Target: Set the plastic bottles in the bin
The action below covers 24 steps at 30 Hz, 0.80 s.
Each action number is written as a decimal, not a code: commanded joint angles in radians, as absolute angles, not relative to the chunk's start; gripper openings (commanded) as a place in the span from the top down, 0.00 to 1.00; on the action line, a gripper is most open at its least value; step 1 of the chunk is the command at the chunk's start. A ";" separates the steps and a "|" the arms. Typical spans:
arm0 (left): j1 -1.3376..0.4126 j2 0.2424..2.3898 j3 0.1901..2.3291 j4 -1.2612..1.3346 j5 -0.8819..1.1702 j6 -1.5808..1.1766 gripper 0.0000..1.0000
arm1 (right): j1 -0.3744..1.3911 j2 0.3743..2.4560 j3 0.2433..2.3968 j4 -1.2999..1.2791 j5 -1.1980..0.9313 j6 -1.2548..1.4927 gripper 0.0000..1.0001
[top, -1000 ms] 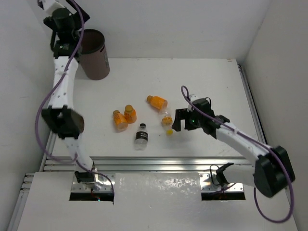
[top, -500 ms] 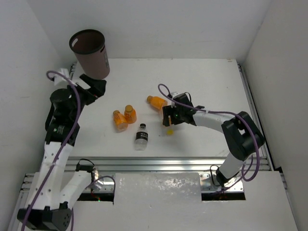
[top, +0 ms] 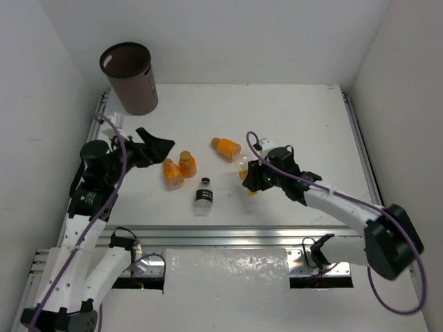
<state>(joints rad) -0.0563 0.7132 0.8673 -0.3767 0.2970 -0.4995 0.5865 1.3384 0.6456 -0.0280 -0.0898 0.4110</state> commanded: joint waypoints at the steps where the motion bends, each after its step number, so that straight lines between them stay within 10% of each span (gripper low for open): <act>1: -0.165 0.748 0.853 -0.218 0.512 -0.514 0.00 | 0.592 1.154 0.638 -0.054 -0.173 0.425 0.73; 10: -0.668 1.046 0.925 0.047 0.316 -0.604 0.00 | 0.592 0.838 0.643 0.027 -0.506 0.376 0.73; 18: -0.779 1.212 1.023 0.123 0.268 -0.649 0.05 | 0.592 0.746 0.632 0.035 -0.561 0.361 0.73; 21: -0.781 1.220 1.014 0.204 0.302 -0.676 0.38 | 0.594 0.747 0.638 0.023 -0.551 0.348 0.72; 22: -0.781 1.227 1.025 0.221 0.326 -0.683 0.70 | 0.594 0.747 0.638 0.025 -0.539 0.348 0.71; 23: -0.781 1.230 1.034 0.219 0.330 -0.684 0.82 | 0.592 0.741 0.638 0.028 -0.519 0.353 0.67; 24: -0.781 1.235 1.045 0.192 0.315 -0.678 0.96 | 0.592 0.736 0.635 0.028 -0.497 0.365 0.44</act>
